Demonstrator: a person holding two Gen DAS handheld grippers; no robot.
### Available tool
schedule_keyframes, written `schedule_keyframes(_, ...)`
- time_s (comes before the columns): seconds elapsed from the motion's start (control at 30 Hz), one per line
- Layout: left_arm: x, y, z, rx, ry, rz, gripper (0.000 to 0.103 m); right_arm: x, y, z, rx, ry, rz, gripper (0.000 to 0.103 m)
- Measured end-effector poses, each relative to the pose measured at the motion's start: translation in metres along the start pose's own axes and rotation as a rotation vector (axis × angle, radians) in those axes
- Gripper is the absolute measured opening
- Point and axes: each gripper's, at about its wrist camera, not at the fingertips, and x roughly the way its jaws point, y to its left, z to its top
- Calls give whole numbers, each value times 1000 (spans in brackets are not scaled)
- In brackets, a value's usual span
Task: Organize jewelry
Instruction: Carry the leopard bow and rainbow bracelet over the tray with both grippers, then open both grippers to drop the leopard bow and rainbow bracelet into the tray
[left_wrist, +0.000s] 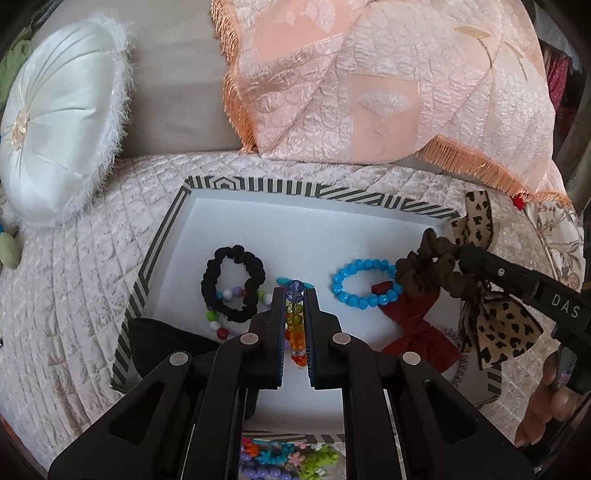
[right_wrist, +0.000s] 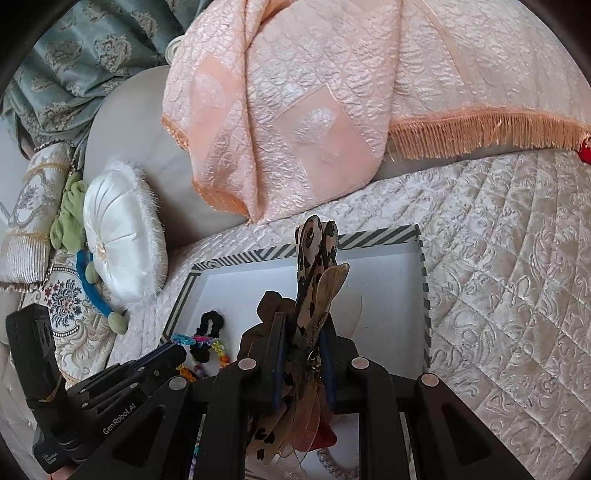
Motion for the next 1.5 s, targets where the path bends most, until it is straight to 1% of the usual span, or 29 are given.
schedule_keyframes(0.13, 7, 0, -3, 3, 9, 8, 8, 5, -3, -1, -1, 2, -29, 16)
schedule_keyframes(0.4, 21, -3, -7, 15, 41, 17, 8, 26, -10, -8, -56, 61, -175, 16)
schedule_keyframes(0.57, 25, -4, -9, 18, 51, 22, 8, 31, -8, -10, -112, 70, -252, 16)
schedule_keyframes(0.9, 34, -5, -12, 19, 75, 18, 8, 34, -8, -11, -167, 61, -320, 16)
schedule_keyframes(0.97, 35, -5, -12, 20, 76, 19, 8, 35, -8, -10, -168, 73, -315, 18)
schedule_keyframes(1.13, 36, -4, -13, 13, 77, 20, 8, 35, 1, -9, -186, 67, -302, 37)
schedule_keyframes(1.23, 36, -3, -14, 14, 80, 24, 10, 30, 7, -9, -193, 60, -299, 40)
schedule_keyframes(1.27, 36, -2, -14, 14, 82, 23, 11, 27, 7, -9, -190, 55, -293, 40)
schedule_keyframes(1.3, 35, -2, -14, 14, 82, 19, 19, 24, 7, -8, -187, 49, -288, 40)
schedule_keyframes(1.33, 34, -2, -14, 13, 80, 15, 32, 21, 7, -8, -187, 46, -285, 40)
schedule_keyframes(1.4, 30, -2, -14, 9, 68, -5, 46, 13, 8, -8, -188, 35, -282, 41)
schedule_keyframes(1.5, 24, -3, -14, 13, 57, -7, 47, 8, 10, -6, -183, 24, -273, 41)
